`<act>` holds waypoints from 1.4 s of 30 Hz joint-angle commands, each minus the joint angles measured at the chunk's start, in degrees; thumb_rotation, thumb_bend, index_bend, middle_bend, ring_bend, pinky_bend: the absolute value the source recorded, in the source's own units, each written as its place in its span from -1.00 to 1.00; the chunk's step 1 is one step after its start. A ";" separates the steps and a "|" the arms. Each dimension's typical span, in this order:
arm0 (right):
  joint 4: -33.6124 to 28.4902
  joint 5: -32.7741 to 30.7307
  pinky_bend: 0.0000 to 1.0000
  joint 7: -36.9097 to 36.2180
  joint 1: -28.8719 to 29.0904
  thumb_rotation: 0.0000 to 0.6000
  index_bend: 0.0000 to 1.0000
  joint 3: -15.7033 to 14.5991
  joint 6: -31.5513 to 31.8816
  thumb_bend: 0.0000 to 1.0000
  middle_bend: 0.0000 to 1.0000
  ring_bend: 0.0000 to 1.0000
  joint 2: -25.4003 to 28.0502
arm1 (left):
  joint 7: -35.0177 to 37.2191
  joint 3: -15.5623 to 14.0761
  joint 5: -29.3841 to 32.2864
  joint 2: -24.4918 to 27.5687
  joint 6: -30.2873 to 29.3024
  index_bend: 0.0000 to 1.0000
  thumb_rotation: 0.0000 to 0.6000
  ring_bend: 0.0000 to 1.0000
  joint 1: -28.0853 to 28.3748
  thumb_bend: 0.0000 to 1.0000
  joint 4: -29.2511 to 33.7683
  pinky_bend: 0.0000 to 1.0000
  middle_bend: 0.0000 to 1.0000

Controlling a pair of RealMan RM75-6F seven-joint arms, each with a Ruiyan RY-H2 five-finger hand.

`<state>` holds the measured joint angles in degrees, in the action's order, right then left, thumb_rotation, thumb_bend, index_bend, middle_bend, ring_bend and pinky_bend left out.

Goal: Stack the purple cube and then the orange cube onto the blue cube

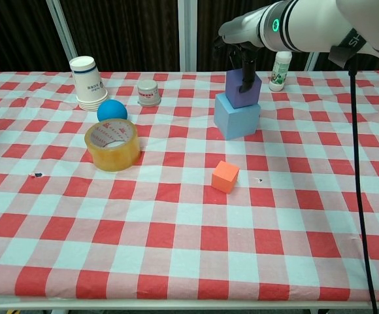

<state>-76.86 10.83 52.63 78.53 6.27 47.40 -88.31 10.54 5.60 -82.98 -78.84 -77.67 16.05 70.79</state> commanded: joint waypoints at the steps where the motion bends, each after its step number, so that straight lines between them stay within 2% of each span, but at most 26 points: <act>1: 0.26 -0.18 -1.00 0.11 0.08 1.00 -0.68 -0.09 -0.28 -0.70 0.08 -0.57 -0.24 | 0.07 -0.04 0.05 -0.06 0.13 -0.43 1.00 -0.67 0.00 -0.78 -0.14 -0.42 -0.51; 7: 0.69 -0.56 -1.00 0.20 0.24 1.00 -0.68 -0.19 -0.96 -0.71 0.04 -0.58 -0.39 | 0.07 -0.09 -0.05 -0.20 0.16 -0.43 1.00 -0.68 0.04 -0.78 -0.31 -0.42 -0.51; 10: 0.81 -0.81 -1.00 0.08 0.36 1.00 -0.73 -0.16 -1.67 -0.76 -0.09 -0.61 -0.22 | 0.10 -0.05 0.02 -0.25 0.16 -0.43 1.00 -0.67 0.03 -0.78 -0.38 -0.42 -0.51; 16: 0.45 0.12 -1.00 -0.96 0.35 1.00 -0.86 0.21 -1.98 -0.81 -0.31 -0.79 0.30 | 0.19 -0.09 -0.09 -0.28 0.06 -0.43 1.00 -0.68 0.01 -0.78 -0.44 -0.42 -0.51; 21: -1.99 1.86 -1.00 -1.53 0.21 1.00 -0.87 0.35 -1.06 -0.82 -0.35 -0.83 2.26 | 0.24 -0.04 -0.20 -0.18 -0.15 -0.43 1.00 -0.68 0.00 -0.78 -0.27 -0.42 -0.51; 24: -5.49 3.54 -1.00 -1.81 0.09 1.00 -0.87 0.54 0.17 -0.82 -0.35 -0.84 4.52 | 0.24 0.00 -0.15 -0.16 -0.19 -0.43 1.00 -0.68 -0.02 -0.78 -0.25 -0.42 -0.51; 27: -10.60 8.17 -1.00 -2.95 -0.51 1.00 -0.87 1.11 2.04 -0.82 -0.35 -0.84 7.29 | 0.50 0.15 0.07 -0.10 -0.21 -0.43 1.00 -0.68 -0.08 -0.78 -0.24 -0.42 -0.51; 29: -14.33 13.50 -1.00 -4.00 -1.36 1.00 -0.88 1.26 3.67 -0.82 -0.34 -0.84 9.09 | 0.41 0.23 0.25 -0.06 -0.16 -0.43 1.00 -0.68 -0.11 -0.78 -0.39 -0.42 -0.51; 34: -21.26 26.96 -1.00 -5.27 -3.70 1.00 -0.88 -0.67 6.53 -0.82 -0.32 -0.83 11.47 | 0.23 0.44 0.64 -0.09 -0.12 -0.43 1.00 -0.68 -0.16 -0.78 -0.71 -0.42 -0.51; 38: -24.24 35.10 -1.00 -8.60 -5.43 1.00 -0.87 -3.64 1.64 -0.82 -0.32 -0.82 13.33 | 0.01 0.50 0.73 -0.03 -0.24 -0.43 1.00 -0.68 -0.24 -0.78 -0.83 -0.42 -0.51; 42: -23.65 42.30 -1.00 -13.09 -7.08 1.00 -0.83 -6.15 -3.60 -0.83 -0.31 -0.81 14.54 | -0.25 0.47 0.67 -0.03 -0.25 -0.43 1.00 -0.68 -0.23 -0.78 -0.74 -0.42 -0.51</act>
<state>-99.56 48.55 42.99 73.25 2.45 47.37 -75.41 10.28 6.08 -82.31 -78.87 -77.93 15.81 70.04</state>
